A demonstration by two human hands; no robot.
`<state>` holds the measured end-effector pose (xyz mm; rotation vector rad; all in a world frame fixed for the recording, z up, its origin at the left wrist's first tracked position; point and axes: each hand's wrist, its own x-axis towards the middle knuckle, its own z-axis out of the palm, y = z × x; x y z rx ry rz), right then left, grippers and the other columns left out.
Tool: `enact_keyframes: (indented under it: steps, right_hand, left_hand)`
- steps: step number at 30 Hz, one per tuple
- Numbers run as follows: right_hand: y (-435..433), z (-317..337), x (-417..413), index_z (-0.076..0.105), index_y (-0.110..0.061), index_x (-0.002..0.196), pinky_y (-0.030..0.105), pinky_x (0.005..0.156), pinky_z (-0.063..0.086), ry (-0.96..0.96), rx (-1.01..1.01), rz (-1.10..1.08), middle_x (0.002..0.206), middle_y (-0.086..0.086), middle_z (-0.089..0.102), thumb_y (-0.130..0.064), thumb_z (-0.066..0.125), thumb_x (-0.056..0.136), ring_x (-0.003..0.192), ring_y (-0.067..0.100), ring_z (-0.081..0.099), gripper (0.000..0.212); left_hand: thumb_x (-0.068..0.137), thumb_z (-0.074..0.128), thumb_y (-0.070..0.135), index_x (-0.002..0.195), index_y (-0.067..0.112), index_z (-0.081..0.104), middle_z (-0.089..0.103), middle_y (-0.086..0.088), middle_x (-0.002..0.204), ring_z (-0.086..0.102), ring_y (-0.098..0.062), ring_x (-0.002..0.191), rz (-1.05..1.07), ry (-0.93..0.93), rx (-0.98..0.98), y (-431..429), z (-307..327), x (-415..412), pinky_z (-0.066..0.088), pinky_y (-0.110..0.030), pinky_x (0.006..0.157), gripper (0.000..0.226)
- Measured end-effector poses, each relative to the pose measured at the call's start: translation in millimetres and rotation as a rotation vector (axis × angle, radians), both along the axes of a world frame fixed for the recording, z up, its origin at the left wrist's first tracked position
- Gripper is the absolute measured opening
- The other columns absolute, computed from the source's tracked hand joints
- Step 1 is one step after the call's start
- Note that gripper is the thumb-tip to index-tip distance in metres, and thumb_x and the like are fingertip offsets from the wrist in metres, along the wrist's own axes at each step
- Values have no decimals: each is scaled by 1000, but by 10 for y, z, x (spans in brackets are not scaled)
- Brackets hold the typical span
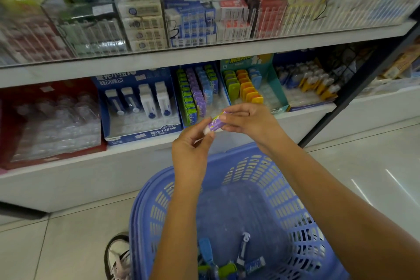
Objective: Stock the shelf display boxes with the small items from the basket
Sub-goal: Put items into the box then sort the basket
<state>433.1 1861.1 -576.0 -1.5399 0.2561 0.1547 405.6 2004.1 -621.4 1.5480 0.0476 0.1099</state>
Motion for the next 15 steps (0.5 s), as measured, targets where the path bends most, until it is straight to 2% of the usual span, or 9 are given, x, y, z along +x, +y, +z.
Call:
enact_keyframes:
  steps: [2,4,7,9,11,15]
  right_hand:
    - [9,13,20,64,-2,102,13,63,55,-67,-48,-31,85,10,68,-3,74,78,65,10,69,26]
    - [19,24,86,66,-10,95,10,65,53,-197,-249,-65,82,3,68,-6,75,77,70,8,67,21]
    - [87,64,217,65,-16,86,7,69,52,-381,-520,-13,81,-7,67,-10,76,76,74,3,66,16]
    - [139,69,315,67,-11,87,6,70,51,-455,-666,70,83,-3,68,-8,75,78,72,3,64,13]
    - [167,60,396,69,-9,91,11,74,52,-499,-781,153,89,2,70,-8,73,79,75,7,65,13]
    - [172,20,467,70,-9,98,12,77,50,-533,-857,245,95,4,71,-11,72,81,80,7,63,17]
  left_hand:
    - [88,65,12,119,23,63,63,5,112,58,1,95,46,-51,156,-4,0,5,46,-13,86,34]
    - [91,61,16,122,22,59,55,8,119,51,2,102,102,-98,347,44,-27,2,38,-10,88,32]
    - [97,49,16,127,21,55,46,1,130,50,-9,111,75,-133,557,132,-102,1,37,-13,85,31]
    - [98,46,15,132,21,51,40,0,137,48,-11,115,23,-134,622,163,-164,6,34,-12,87,35]
    - [97,48,13,135,18,49,37,0,141,45,-11,119,7,-134,651,177,-205,11,31,-8,88,38]
    - [94,52,11,135,15,50,39,-1,140,44,-12,122,12,-136,650,194,-243,29,27,-4,90,41]
